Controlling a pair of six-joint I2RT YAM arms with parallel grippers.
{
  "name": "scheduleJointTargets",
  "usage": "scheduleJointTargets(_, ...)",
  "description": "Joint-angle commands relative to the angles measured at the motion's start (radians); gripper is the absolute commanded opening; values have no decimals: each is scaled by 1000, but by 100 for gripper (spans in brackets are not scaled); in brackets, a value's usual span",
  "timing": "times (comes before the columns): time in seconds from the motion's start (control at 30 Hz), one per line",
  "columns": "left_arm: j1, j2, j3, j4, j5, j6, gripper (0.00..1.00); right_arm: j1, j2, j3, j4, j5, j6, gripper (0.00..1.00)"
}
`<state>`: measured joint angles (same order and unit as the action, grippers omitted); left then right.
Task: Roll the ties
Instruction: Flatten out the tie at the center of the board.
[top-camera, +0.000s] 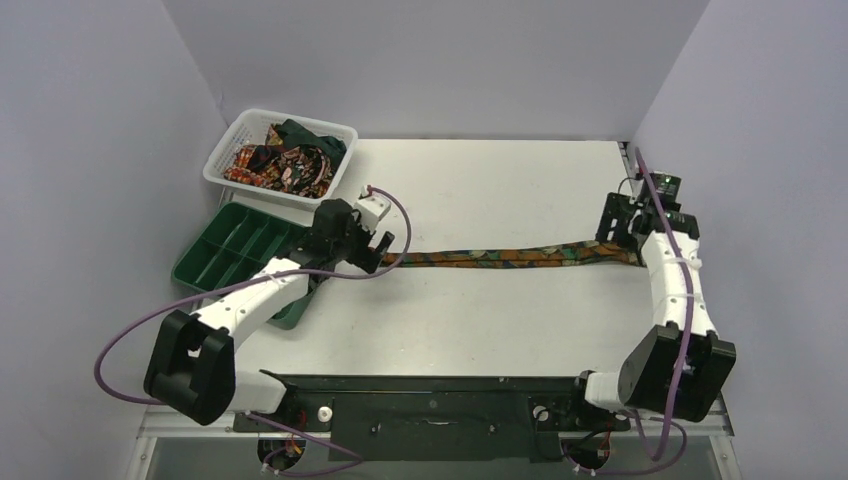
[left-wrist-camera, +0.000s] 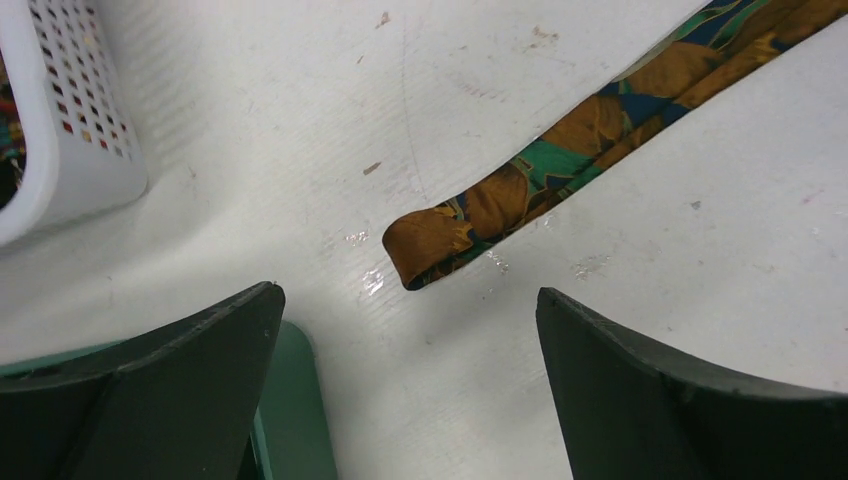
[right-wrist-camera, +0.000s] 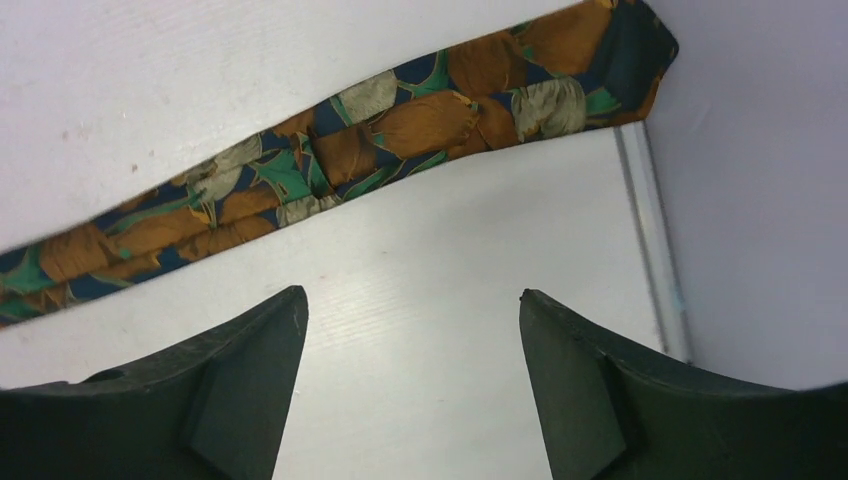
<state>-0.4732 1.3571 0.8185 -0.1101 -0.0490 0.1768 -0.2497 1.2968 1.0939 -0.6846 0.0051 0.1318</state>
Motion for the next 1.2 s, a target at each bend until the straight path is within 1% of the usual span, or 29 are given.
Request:
scheduleJointTargets(0.0,23,-16,160,-161,198,121,97,-65,155,172,-232,-170,-426,73)
scheduleJointTargets(0.03,24,7,184,-202,209,123,97,-74,212,214,-273,-161,-496,73)
scheduleJointTargets(0.07,25,20,231,-226,217,127,97,-92,239,233,-292,-156,-522,72)
scheduleJointTargets(0.17,27,106,324,-344,279,151,97,-116,369,336,-389,-198,-590,63)
scheduleJointTargets(0.23,27,166,379,-386,288,142,97,-116,435,391,-422,-234,-591,60)
scheduleJointTargets(0.33,28,236,472,-440,321,131,97,-111,513,458,-428,-268,-558,55)
scheduleJointTargets(0.4,28,260,494,-438,350,125,97,-109,565,510,-428,-293,-520,53)
scheduleJointTargets(0.5,27,271,487,-401,384,122,97,-102,644,578,-430,-343,-466,48)
scheduleJointTargets(0.57,27,281,473,-378,414,145,97,-69,645,574,-433,-388,-479,46)
scheduleJointTargets(0.6,27,285,470,-361,431,152,97,-52,635,543,-432,-402,-492,45)
scheduleJointTargets(0.7,28,304,463,-337,473,159,97,62,601,489,-406,-358,-514,41)
scheduleJointTargets(0.8,27,306,451,-290,528,141,97,110,639,473,-391,-309,-524,40)
scheduleJointTargets(0.87,26,302,437,-256,541,115,97,108,681,483,-368,-290,-522,39)
scheduleJointTargets(0.97,29,298,433,-249,534,44,97,80,740,501,-343,-238,-521,39)
scheduleJointTargets(1.07,26,279,407,-257,532,38,97,43,797,499,-331,-158,-533,37)
scheduleJointTargets(1.17,24,258,379,-254,507,29,97,-16,812,487,-335,-105,-552,36)
